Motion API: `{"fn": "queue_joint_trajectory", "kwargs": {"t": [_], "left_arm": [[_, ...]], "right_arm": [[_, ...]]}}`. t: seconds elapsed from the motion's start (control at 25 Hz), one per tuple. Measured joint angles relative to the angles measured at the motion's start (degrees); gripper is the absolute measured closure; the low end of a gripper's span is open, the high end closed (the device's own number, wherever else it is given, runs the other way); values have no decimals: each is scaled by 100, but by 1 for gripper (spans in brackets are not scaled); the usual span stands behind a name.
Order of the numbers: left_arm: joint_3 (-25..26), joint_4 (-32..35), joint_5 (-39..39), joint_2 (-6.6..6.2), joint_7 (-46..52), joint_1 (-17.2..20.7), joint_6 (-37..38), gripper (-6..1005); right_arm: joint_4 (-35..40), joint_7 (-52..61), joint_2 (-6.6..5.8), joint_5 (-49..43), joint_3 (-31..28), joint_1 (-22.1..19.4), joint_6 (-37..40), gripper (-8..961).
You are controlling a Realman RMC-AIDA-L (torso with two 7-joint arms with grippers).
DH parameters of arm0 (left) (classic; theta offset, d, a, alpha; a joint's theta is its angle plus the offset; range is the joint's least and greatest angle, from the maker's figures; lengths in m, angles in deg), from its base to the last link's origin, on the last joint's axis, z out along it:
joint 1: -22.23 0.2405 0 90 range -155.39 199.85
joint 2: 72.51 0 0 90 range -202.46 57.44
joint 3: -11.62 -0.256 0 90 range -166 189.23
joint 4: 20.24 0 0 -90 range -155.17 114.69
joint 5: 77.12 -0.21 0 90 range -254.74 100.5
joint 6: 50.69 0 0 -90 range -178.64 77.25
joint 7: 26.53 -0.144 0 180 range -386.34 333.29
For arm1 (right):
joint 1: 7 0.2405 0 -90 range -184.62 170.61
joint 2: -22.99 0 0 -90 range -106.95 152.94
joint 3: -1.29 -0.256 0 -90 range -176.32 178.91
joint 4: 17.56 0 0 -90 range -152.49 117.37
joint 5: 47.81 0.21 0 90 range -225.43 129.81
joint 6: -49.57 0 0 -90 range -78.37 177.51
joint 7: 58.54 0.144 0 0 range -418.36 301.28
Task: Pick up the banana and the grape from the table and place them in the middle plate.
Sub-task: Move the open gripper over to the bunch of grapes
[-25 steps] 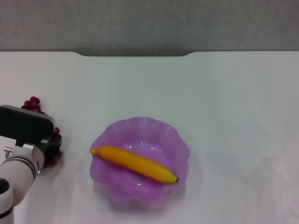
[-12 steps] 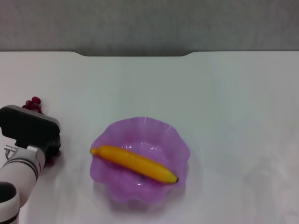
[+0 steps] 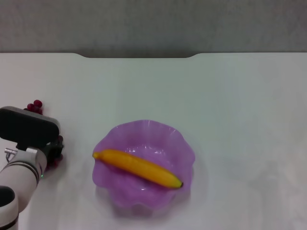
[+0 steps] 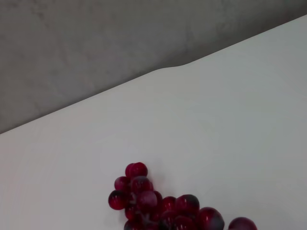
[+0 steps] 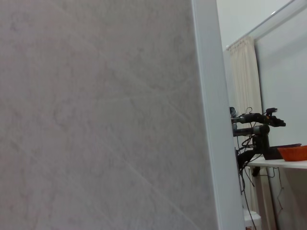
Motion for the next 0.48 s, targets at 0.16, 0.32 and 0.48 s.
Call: {"fn": "queue_joint_trajectory", "kwargs": {"t": [0.16, 0.32, 0.48], "left_arm": [[40, -4, 0, -2, 27, -2, 26, 545], [128, -74, -22, -11, 215, 40, -43, 549], [215, -109, -37, -25, 365, 65, -135, 552]], "right_arm": [[-2, 0, 0, 0, 0, 5, 0, 950], [-23, 0, 0, 0, 0, 7, 0, 950], [-48, 0, 0, 0, 0, 7, 0, 949]]}}
